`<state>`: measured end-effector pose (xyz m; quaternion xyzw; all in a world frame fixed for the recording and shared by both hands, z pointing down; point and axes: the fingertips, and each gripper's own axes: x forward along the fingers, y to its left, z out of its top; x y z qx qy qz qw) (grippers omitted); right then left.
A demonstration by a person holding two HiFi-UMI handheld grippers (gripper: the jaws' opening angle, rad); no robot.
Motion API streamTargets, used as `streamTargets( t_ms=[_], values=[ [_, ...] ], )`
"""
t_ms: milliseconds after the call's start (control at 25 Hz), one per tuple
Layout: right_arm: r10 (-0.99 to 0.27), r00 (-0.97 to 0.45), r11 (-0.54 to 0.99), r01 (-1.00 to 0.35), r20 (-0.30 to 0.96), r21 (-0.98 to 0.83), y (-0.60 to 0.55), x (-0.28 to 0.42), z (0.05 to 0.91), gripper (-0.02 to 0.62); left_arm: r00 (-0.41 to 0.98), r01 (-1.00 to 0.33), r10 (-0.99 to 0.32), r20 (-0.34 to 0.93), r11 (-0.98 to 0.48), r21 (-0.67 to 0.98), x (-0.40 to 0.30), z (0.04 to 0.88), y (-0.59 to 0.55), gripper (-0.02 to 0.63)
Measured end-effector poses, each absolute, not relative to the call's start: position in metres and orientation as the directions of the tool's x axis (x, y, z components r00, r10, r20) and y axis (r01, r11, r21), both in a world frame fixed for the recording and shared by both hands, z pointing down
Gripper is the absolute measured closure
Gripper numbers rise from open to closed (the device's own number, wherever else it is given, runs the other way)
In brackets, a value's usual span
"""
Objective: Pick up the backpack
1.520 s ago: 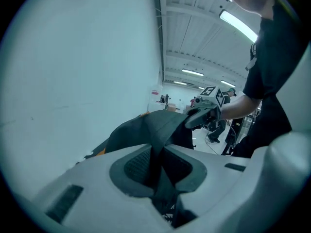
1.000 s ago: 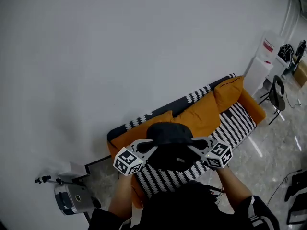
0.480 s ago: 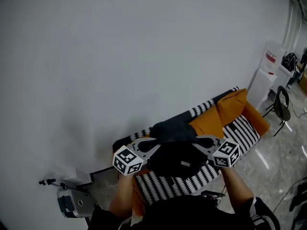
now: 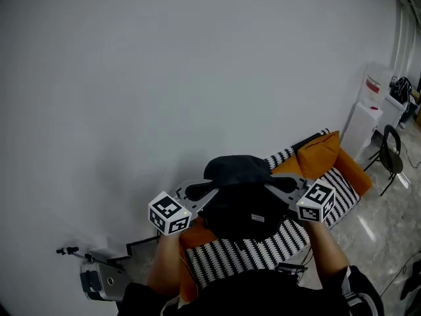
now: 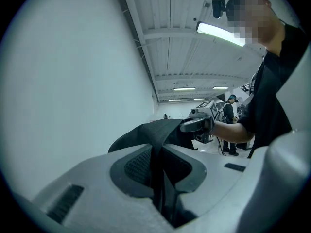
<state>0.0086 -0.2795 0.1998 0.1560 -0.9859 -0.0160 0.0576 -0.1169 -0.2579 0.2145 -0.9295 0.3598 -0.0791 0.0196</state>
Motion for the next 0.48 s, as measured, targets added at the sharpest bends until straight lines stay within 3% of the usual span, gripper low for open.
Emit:
streamTargets(
  t_ms=[480],
  values=[
    [-0.299,-0.954,0.946,-0.299,-0.018,0.128,-0.285,0.030,0.141,0.546,0.730,-0.665,-0.677,0.093,-0.735,-0.134,-0.096,0.156,-0.264,0.537]
  ],
)
